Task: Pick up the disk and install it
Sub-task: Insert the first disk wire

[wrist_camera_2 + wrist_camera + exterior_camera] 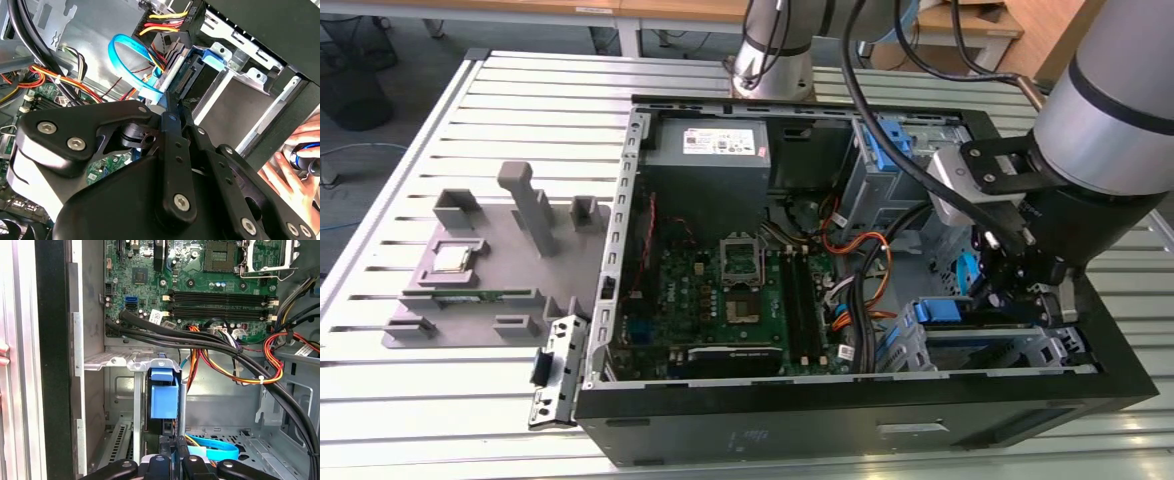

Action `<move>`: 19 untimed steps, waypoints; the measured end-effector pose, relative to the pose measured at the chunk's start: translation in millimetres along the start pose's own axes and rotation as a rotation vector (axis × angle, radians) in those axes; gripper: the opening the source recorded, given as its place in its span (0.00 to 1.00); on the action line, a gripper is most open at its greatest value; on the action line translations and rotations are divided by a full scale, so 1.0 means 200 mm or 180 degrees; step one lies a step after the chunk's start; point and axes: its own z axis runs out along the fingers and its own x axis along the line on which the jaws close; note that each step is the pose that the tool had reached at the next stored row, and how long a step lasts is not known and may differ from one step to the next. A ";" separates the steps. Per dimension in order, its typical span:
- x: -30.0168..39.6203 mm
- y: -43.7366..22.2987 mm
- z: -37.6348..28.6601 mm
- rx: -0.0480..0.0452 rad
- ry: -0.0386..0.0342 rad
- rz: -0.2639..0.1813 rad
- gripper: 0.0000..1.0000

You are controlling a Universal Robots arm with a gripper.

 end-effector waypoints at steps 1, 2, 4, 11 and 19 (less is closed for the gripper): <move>0.000 0.000 0.001 0.0000 0.0000 0.0000 0.16; 0.000 0.000 0.001 0.0000 -0.0001 0.0000 0.16; 0.000 0.000 0.002 0.0000 -0.0002 0.0000 0.16; 0.000 0.000 0.003 0.0000 -0.0002 0.0000 0.23; -0.004 -0.015 -0.101 0.0000 -0.0003 0.0000 0.23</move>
